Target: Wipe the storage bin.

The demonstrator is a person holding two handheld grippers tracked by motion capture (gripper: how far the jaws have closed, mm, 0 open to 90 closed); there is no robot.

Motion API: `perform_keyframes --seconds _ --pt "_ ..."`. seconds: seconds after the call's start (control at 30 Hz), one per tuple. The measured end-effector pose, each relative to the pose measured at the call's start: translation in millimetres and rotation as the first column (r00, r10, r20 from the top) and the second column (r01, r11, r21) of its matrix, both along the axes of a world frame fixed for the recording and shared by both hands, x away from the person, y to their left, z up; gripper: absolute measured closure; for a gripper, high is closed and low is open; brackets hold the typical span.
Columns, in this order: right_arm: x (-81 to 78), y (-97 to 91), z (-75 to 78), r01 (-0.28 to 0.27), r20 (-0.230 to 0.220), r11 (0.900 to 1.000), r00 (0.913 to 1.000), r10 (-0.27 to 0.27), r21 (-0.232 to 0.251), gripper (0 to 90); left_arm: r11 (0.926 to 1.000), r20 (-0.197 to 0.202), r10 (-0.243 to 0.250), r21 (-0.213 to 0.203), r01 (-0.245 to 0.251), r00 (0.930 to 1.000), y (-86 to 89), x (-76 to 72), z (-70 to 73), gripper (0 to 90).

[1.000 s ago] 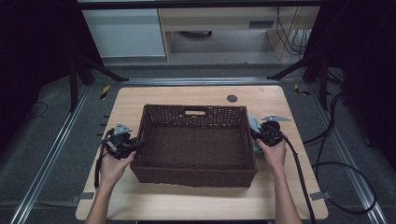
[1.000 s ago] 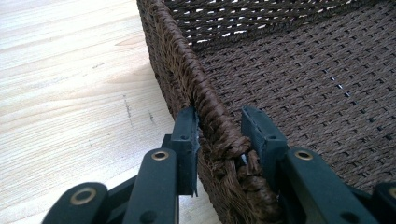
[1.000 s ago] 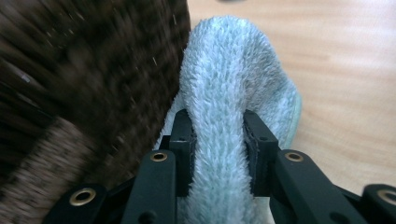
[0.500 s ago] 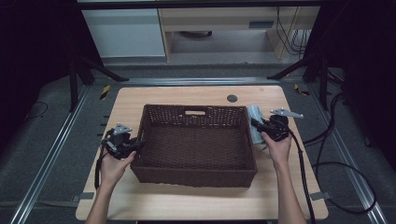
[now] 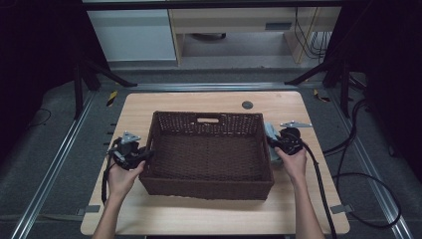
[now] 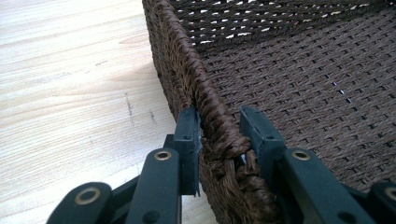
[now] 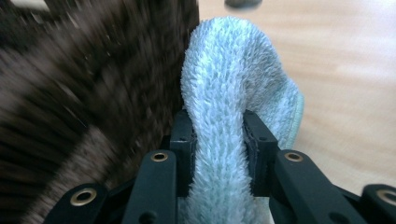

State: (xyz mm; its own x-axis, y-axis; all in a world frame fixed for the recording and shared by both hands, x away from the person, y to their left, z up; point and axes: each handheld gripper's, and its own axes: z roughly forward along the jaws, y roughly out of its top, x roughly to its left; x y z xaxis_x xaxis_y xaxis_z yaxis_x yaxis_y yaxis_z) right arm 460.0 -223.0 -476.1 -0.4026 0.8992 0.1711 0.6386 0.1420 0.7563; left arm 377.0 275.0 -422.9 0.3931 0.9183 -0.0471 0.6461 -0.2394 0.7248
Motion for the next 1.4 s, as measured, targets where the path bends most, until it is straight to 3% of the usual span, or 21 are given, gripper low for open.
perform_keyframes --seconds 0.1,0.23,0.47,0.9,1.0,1.2,1.4 --pt "0.8 3.0 -8.7 -0.007 -0.03 0.9999 0.9995 0.006 -0.015 70.3 1.0 -0.002 0.006 -0.001 -0.006 1.0 -0.3 0.1 0.2 68.9" --pt "-1.9 1.1 -0.6 -0.017 -0.015 0.9998 0.9997 0.017 0.014 70.3 0.9999 -0.003 0.011 -0.006 -0.011 0.9999 -0.4 0.3 0.1 69.1" --pt "-11.7 -9.3 22.7 -0.01 0.087 0.9963 0.9962 0.003 0.085 70.4 0.9999 -0.002 0.01 -0.009 -0.01 0.9999 -0.1 0.4 -0.1 69.0" --pt "-28.2 -12.8 58.9 -0.063 0.171 0.9943 0.9841 0.048 0.086 70.6 0.9995 -0.012 0.027 -0.019 -0.027 0.9996 0.2 6.9 0.0 69.6" --pt "-29.2 -11.8 57.1 -0.069 0.163 0.9946 0.985 0.056 0.077 70.8 0.9993 -0.01 0.028 -0.024 -0.028 0.9996 0.5 8.9 -0.3 69.6" --pt "-24.8 -7.8 39.4 -0.059 0.114 0.9969 0.9922 0.052 0.052 71.2 0.9994 -0.009 0.026 -0.024 -0.026 0.9996 0.7 10.9 -0.2 69.5" --pt "-18.0 -4.8 17.2 -0.05 0.026 0.9987 0.9984 0.051 -0.008 71.2 0.9994 -0.007 0.021 -0.026 -0.021 0.9997 0.9 12.5 -0.4 69.2"
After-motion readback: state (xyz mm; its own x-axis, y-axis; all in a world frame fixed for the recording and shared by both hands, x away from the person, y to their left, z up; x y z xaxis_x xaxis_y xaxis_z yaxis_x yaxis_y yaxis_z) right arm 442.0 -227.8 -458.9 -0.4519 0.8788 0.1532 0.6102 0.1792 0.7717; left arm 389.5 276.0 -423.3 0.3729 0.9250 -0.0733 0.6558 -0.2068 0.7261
